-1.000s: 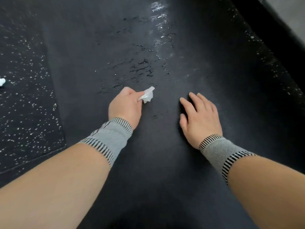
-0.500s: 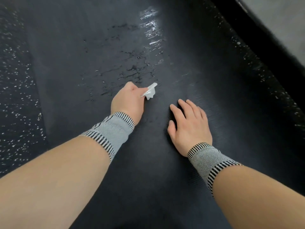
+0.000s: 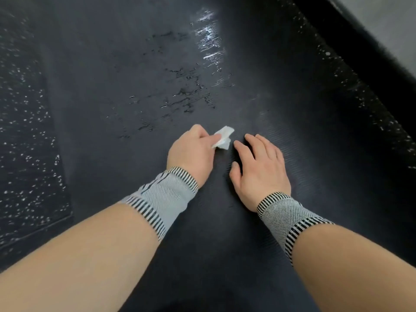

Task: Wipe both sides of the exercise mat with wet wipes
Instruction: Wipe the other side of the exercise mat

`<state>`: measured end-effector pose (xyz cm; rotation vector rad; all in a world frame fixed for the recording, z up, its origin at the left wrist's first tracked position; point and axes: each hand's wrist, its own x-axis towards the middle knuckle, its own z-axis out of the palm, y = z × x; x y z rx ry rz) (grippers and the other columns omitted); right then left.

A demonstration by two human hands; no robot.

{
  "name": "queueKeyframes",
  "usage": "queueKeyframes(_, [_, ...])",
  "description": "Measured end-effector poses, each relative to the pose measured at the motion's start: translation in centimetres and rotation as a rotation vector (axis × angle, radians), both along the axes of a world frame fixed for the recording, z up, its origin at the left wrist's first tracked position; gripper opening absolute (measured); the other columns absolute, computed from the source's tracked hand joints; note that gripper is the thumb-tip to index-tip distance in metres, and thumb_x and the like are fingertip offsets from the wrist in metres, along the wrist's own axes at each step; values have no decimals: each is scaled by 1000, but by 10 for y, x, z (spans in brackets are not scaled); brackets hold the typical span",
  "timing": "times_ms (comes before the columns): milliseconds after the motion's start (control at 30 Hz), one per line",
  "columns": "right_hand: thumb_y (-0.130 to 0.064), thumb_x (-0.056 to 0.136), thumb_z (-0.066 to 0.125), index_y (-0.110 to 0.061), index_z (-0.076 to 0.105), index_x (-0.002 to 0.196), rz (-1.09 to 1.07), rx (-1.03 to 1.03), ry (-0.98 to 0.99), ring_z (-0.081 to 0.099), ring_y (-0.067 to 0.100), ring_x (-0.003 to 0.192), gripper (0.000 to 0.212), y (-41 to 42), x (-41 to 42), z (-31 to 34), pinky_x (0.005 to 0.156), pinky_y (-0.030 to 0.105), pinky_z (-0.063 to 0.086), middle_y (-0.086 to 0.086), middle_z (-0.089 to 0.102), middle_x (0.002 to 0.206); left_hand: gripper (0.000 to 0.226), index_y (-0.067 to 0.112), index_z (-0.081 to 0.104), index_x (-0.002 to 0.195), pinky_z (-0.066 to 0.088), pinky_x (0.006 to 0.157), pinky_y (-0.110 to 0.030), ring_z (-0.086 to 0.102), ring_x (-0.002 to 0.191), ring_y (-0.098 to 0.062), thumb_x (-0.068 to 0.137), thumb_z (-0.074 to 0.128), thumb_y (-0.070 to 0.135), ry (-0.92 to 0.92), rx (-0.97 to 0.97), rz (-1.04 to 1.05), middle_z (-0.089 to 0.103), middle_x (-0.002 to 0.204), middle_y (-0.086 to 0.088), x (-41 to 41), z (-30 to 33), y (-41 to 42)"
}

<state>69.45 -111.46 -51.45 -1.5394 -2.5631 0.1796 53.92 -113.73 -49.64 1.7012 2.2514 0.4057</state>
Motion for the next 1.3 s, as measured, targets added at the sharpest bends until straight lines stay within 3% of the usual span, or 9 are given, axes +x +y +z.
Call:
queueKeyframes(167, [-38, 82, 36, -12, 58, 121, -28, 6, 35, 45, 29, 125, 51, 0, -1, 0, 106, 43, 33, 9, 54, 130, 34, 14, 77, 94, 43, 47, -26, 55, 54, -23, 66, 83, -3, 71, 136, -108, 61, 77, -4, -28, -5, -69])
queueKeyframes(267, [-38, 83, 35, -13, 57, 123, -25, 4, 30, 44, 29, 126, 52, -1, -1, -1, 107, 42, 30, 9, 53, 131, 27, 12, 76, 93, 47, 48, -30, 55, 58, -24, 70, 80, -1, 28, 150, -79, 60, 78, -4, -8, -8, -55])
queueKeyframes(400, [-39, 84, 34, -11, 56, 124, -34, -17, 21, 42, 29, 128, 53, -1, -1, 0, 108, 42, 29, 9, 52, 133, 28, 16, 76, 98, 36, 52, -26, 55, 61, -25, 73, 77, 3, -6, 155, -117, 58, 80, -5, 20, -14, -23])
queueKeyframes(633, [-44, 79, 37, -9, 50, 131, -118, -24, -31, 40, 29, 128, 64, -2, -2, 1, 110, 47, 27, 9, 49, 136, 32, 16, 78, 96, 43, 49, -26, 54, 56, -22, 70, 80, -3, 66, 173, -110, 60, 78, -4, -27, -9, -44])
queueKeyframes(833, [-47, 80, 36, -6, 50, 132, -136, -25, -57, 40, 30, 129, 68, -2, -2, 0, 111, 48, 27, 11, 48, 138, 28, 22, 68, 106, 30, 67, -24, 44, 72, -10, 97, 43, 32, -29, 22, 99, 45, 90, 12, 7, -9, 53])
queueKeyframes(967, [-46, 79, 36, -6, 52, 131, -133, -29, -53, 42, 29, 129, 67, 0, -2, 0, 110, 48, 29, 10, 49, 137, 28, 26, 70, 108, 43, 73, -31, 56, 86, -23, 100, 43, 24, 33, -57, 5, 52, 104, 0, 11, 1, 60])
queueKeyframes(1100, [-41, 77, 33, -6, 60, 124, -119, -35, -34, 51, 28, 122, 64, 4, -1, 2, 105, 45, 36, 9, 57, 130, 28, 33, 68, 119, 35, 76, -26, 57, 96, -20, 102, 46, 27, 65, -40, 87, 58, 111, 1, -18, 5, 28])
queueKeyframes(1233, [-33, 77, 36, -10, 69, 108, 107, 20, -8, 61, 32, 99, 50, 35, 21, 10, 86, 40, 49, 7, 67, 114, 31, 29, 67, 123, 35, 79, -28, 57, 101, -22, 101, 45, 25, 70, -68, 124, 56, 116, 0, -14, 2, 43])
queueKeyframes(1300, [-36, 79, 38, -12, 63, 117, 113, 28, -33, 55, 33, 108, 51, 38, 40, 6, 92, 43, 45, 8, 60, 122, 31, 26, 65, 124, 41, 85, -33, 57, 102, -24, 102, 43, 25, 60, -57, 105, 55, 119, -2, 0, 2, 68])
